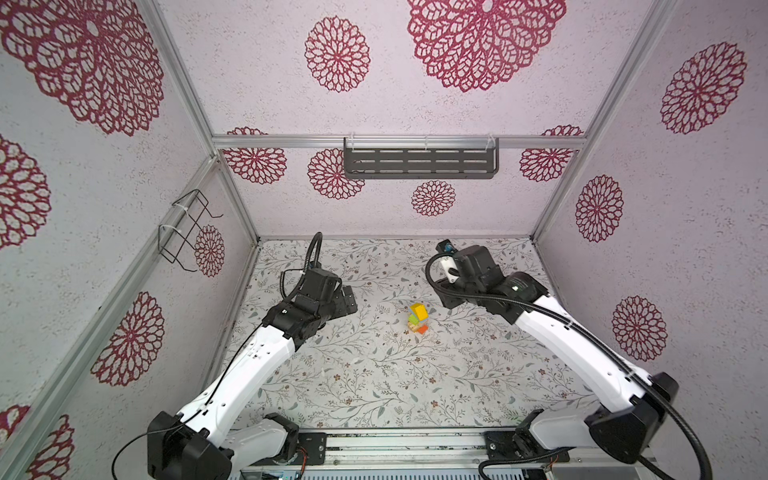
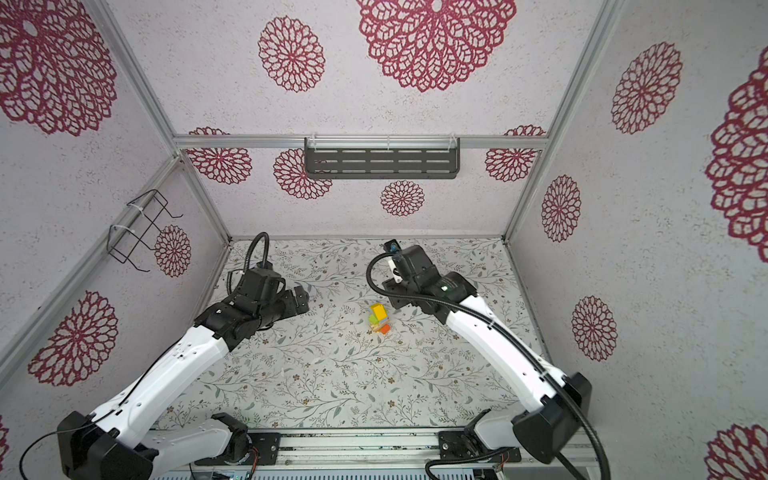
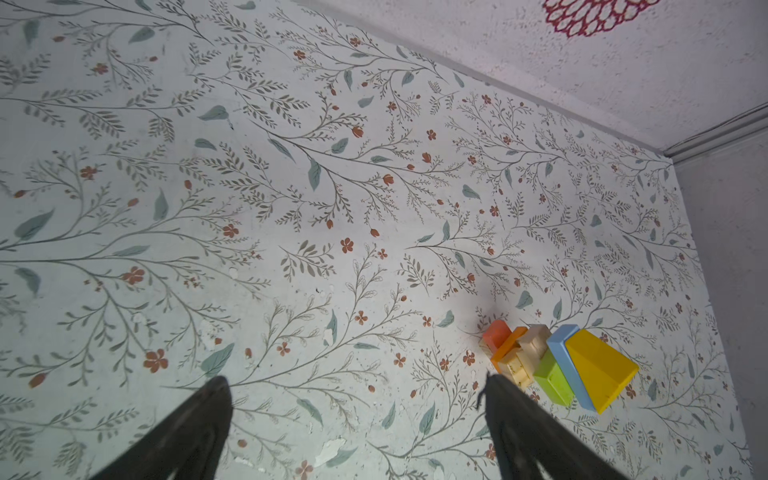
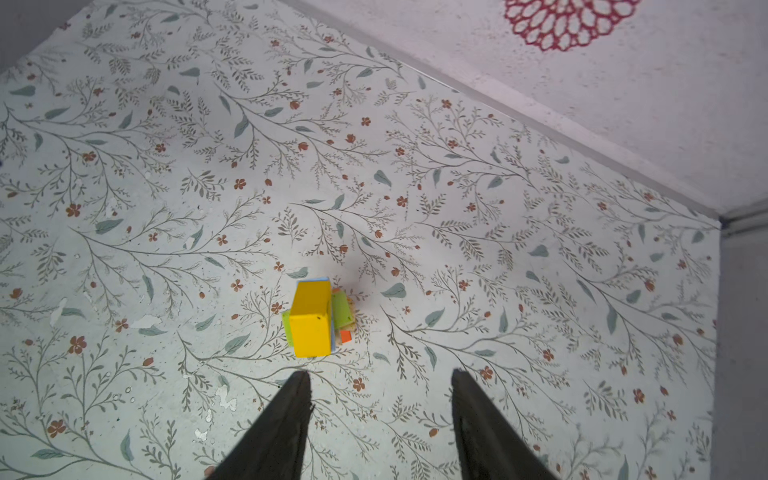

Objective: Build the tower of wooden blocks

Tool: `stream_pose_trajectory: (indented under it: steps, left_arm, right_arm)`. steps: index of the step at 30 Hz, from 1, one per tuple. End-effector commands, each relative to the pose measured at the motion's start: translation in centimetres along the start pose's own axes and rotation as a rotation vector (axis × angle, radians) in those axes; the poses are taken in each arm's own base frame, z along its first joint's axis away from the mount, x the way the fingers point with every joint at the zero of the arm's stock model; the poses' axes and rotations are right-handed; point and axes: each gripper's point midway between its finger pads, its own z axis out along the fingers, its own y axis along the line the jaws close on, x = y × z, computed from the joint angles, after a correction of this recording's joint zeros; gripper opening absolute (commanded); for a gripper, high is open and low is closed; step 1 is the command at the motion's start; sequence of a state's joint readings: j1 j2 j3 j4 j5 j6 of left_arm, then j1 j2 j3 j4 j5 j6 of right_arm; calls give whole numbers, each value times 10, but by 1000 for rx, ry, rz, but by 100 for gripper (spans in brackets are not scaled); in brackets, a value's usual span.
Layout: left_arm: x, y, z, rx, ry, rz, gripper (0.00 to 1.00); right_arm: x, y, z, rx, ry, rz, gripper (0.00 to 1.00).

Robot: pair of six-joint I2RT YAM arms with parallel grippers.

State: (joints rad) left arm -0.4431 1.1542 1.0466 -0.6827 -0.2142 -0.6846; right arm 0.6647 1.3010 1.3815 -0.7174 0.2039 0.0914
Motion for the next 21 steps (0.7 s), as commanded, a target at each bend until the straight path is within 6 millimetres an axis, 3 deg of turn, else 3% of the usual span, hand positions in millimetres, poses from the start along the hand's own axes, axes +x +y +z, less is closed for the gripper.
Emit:
stream_pose_trajectory:
  steps: [1,3,4,5,6,11,15,19,21]
  left_arm:
    - [-8,27,-24,-87,-44,-2,97]
    - [-13,37,-38,-111,-86,-11,97]
    - [-14,43,-45,-120,-112,-15,97]
    - [-17,48,-52,-130,-143,-14,97]
    - [-18,53,-56,-139,-174,-13,97]
    - [-12,95,-64,-255,-348,-45,97]
    - [-18,134,-79,-428,-533,-92,97]
    - [-30,132,-64,-423,-578,33,97]
    - [-33,142,-53,-474,-566,48,97]
  right_arm:
    - [5,-23,-16,74,-85,100,63]
    - [17,-32,-25,96,-129,143,73]
    - [25,-37,-28,108,-156,169,81]
    - [31,-41,-32,122,-188,186,97]
    - [41,-44,-30,137,-202,192,99]
    - [89,-70,-21,260,-337,302,99]
    - [106,-91,-22,373,-437,347,99]
    - [117,-107,-18,516,-453,261,99]
    - [123,-116,-13,595,-453,224,99]
